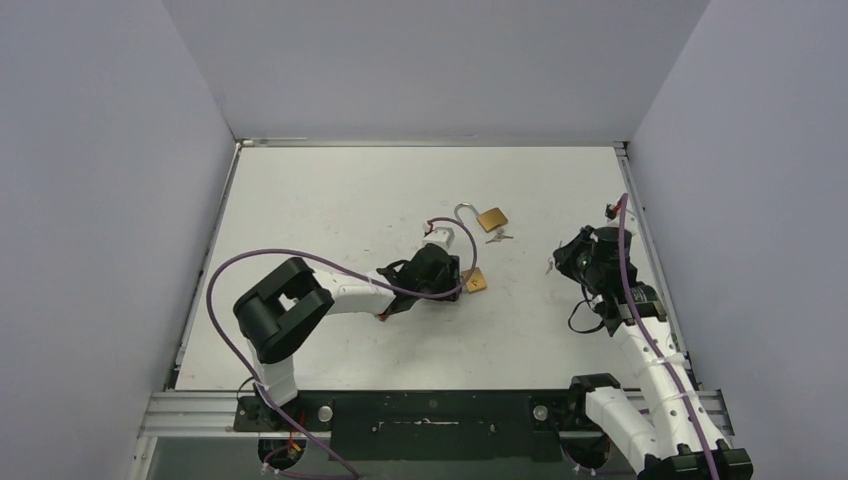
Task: Unlock with the key
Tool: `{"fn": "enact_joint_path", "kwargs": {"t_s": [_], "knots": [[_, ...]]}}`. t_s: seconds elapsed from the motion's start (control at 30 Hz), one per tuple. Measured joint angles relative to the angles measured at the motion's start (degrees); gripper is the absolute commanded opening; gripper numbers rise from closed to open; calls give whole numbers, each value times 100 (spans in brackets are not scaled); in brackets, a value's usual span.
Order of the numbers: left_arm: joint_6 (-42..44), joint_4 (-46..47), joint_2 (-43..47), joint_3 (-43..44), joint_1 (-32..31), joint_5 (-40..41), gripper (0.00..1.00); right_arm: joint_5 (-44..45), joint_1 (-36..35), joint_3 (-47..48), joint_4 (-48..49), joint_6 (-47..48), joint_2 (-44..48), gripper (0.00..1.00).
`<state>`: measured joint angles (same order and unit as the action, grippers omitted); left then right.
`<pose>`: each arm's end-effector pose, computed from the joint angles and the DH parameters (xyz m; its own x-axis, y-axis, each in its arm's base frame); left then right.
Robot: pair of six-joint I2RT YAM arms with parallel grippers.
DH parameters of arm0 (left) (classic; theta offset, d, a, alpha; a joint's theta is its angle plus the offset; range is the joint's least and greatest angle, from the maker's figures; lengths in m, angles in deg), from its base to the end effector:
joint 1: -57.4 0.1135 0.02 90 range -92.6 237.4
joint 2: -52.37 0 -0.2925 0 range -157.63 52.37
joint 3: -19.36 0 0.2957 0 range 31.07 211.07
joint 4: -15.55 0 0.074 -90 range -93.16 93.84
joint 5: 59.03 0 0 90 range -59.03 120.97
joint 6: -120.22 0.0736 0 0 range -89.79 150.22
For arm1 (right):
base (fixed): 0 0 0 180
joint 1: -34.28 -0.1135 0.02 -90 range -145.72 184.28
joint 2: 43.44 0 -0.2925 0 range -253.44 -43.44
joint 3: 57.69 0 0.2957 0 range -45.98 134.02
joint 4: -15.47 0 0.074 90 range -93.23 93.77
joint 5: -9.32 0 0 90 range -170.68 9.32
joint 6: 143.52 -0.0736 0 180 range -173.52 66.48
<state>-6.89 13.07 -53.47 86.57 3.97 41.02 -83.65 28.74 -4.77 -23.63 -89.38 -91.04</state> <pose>0.2732 -0.3467 0.1140 -0.7423 0.0034 -0.6701 0.3318 0.8707 -0.3631 0.2383 0.0269 0.2749 -0.5301 0.5363 -0.6568 0.2113 0.8337 0.5103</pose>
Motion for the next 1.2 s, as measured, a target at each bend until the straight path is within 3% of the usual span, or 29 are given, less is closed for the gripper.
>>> {"fn": "enact_joint_path", "kwargs": {"t_s": [0.2,0.57,0.8,1.0,1.1,1.2], "knots": [[57,-149,136,-76,323,-83,49,-122,0,-2,144,-109,-114,0],[-85,-210,-1156,1606,330,28,51,-271,0,-149,251,-151,-245,0],[-197,-269,-1244,1751,260,131,54,-330,0,-153,256,-129,-247,0],[-205,-662,-1025,1751,179,42,60,-407,0,-247,332,-129,-234,0],[-205,-868,-780,1749,118,72,70,-448,0,-284,334,-129,-216,0],[-293,-1215,-452,1751,-11,476,74,-503,0,-313,380,-129,-208,0]]}}
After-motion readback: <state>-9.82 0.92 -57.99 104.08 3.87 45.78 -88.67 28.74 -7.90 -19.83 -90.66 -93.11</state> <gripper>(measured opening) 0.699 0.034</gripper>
